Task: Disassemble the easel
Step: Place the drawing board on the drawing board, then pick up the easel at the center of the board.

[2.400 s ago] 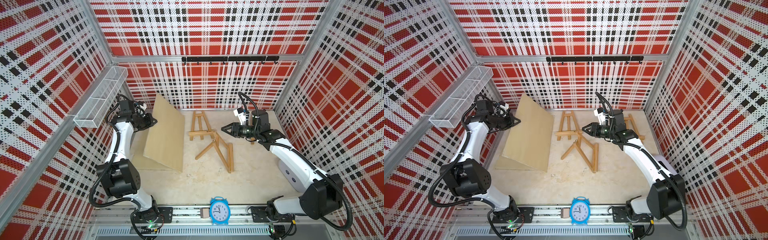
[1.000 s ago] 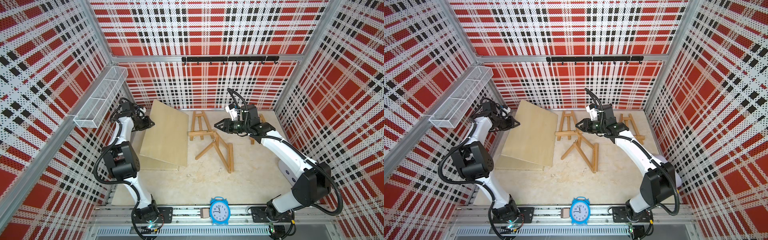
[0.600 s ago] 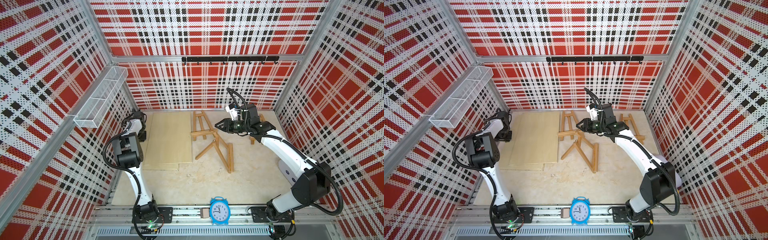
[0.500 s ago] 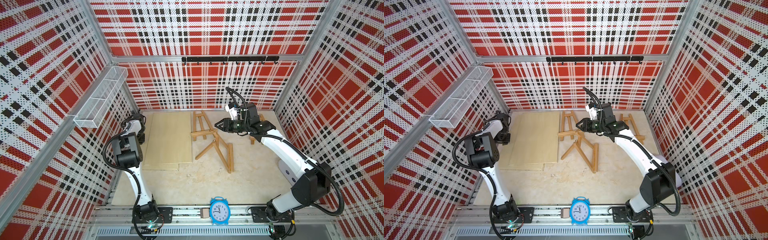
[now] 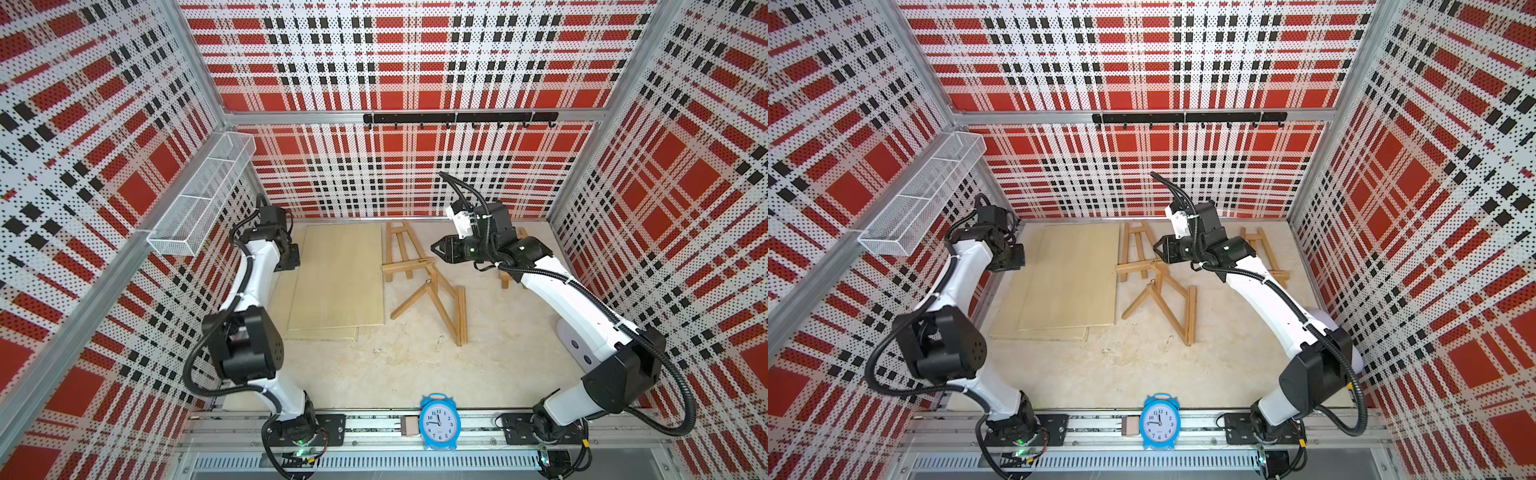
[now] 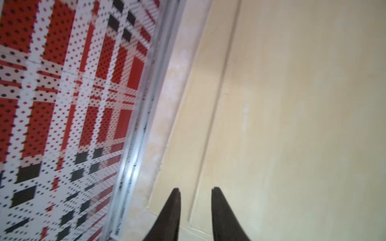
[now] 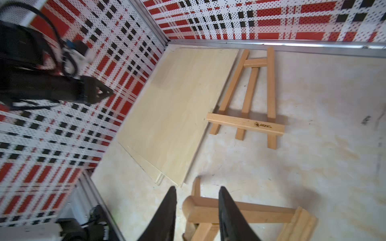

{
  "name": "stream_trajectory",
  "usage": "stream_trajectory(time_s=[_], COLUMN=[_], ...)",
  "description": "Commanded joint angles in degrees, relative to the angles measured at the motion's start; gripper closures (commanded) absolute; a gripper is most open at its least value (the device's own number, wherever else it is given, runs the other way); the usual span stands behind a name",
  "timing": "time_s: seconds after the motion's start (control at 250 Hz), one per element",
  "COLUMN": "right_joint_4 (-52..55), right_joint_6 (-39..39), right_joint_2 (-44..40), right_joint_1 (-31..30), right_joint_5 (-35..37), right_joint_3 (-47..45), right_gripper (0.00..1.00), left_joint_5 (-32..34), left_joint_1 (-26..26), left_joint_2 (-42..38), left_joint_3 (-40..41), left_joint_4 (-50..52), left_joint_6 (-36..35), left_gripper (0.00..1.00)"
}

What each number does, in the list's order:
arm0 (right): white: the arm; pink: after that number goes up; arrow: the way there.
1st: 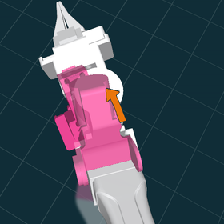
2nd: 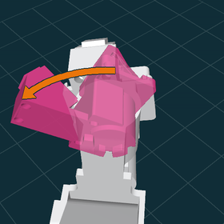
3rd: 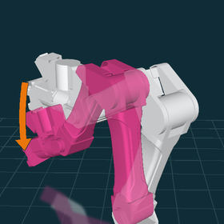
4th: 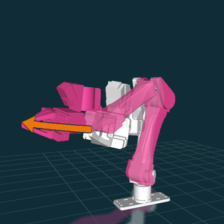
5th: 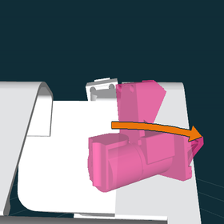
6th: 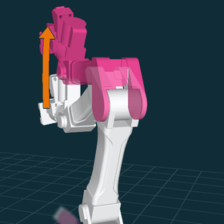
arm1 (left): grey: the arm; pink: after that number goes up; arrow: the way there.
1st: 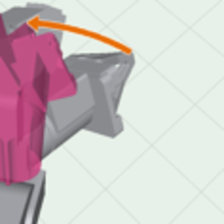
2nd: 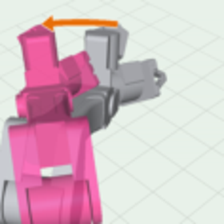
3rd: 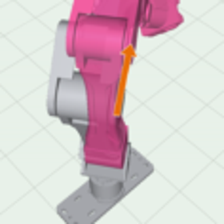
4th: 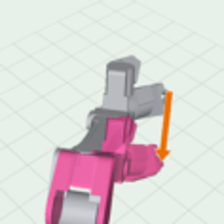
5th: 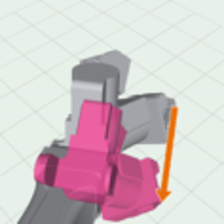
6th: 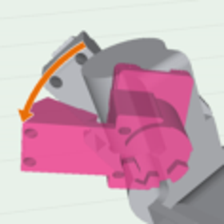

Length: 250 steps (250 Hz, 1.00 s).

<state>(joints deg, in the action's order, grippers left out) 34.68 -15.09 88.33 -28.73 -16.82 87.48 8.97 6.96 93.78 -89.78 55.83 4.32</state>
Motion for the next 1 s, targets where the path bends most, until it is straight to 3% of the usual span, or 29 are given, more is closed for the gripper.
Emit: stream_trajectory(time_s=[0.0, 0.192, 0.416, 0.58, 0.996], right_joint_4=[0.7, -10.8, -12.1, -17.0, -13.4], right_joint_6=[9.5, 12.0, 19.6, 21.6, 29.5], right_joint_2=[-1.9, -8.7, -6.2, -5.1, -1.5], right_joint_1=[1.3, 10.6, 11.7, 11.5, 11.3], right_joint_5=[2.8, -10.1, -18.1, -21.3, -24.3], right_joint_3=[-2.3, -15.6, -20.6, -24.2, -23.5], right_gripper=[0.65, 0.63, 0.62, 0.62, 0.64], left_joint_5=[-10.2, -19.0, -22.7, -24.0, -23.8], left_joint_1=[-4.2, -10.9, -18.7, -19.3, -19.4], left_joint_2=[-4.8, -12.6, -17.4, -18.6, -22.2], left_joint_3=[3.0, 9.5, 15.6, 16.8, 19.9], left_joint_4=[1.3, -3.4, -11.2, -12.7, -15.1], left_joint_6=[7.0, 18.4, 27.9, 30.3, 33.9], left_gripper=[0.7, 0.69, 0.65, 0.65, 0.64])
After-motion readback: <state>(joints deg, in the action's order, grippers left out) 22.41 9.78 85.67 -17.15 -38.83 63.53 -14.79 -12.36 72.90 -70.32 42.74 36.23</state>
